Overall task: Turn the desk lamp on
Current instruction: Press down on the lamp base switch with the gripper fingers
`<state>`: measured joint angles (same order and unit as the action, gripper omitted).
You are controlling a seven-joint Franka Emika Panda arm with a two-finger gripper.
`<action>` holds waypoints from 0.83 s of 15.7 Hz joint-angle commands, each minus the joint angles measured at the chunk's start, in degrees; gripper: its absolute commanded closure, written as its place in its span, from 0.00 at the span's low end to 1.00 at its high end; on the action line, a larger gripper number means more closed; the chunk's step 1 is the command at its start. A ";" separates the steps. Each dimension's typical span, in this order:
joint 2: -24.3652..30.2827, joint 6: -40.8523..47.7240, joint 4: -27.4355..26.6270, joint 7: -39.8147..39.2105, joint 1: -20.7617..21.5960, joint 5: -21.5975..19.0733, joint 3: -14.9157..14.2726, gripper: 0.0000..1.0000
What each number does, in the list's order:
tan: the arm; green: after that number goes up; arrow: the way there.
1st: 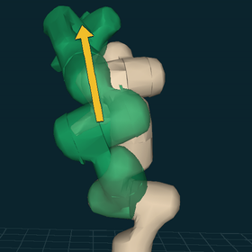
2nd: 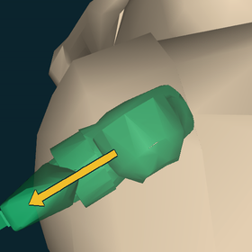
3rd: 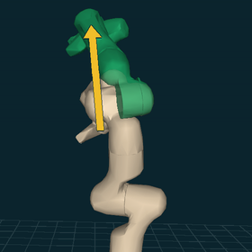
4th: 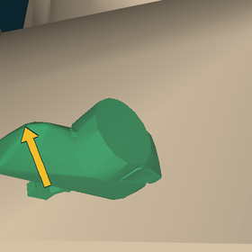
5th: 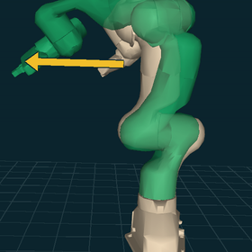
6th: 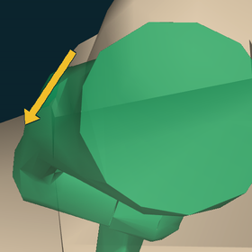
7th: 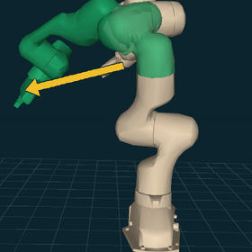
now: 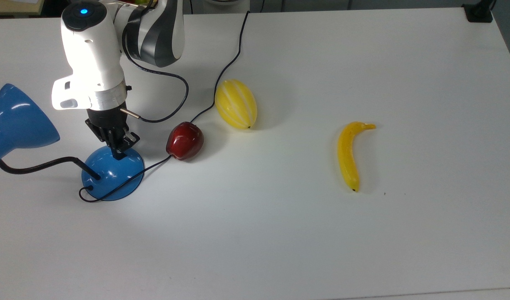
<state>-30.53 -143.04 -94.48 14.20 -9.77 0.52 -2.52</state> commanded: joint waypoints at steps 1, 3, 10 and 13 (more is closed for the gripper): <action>-2.78 -1.01 1.67 2.15 0.54 1.94 -0.30 1.00; -2.78 -0.92 1.67 2.15 0.54 1.94 -0.30 1.00; -0.68 -0.13 1.49 2.15 0.28 1.86 -0.30 1.00; -0.23 -0.04 1.49 2.15 0.10 1.77 -0.30 1.00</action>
<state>-30.86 -143.04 -93.66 14.84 -9.73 1.25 -2.55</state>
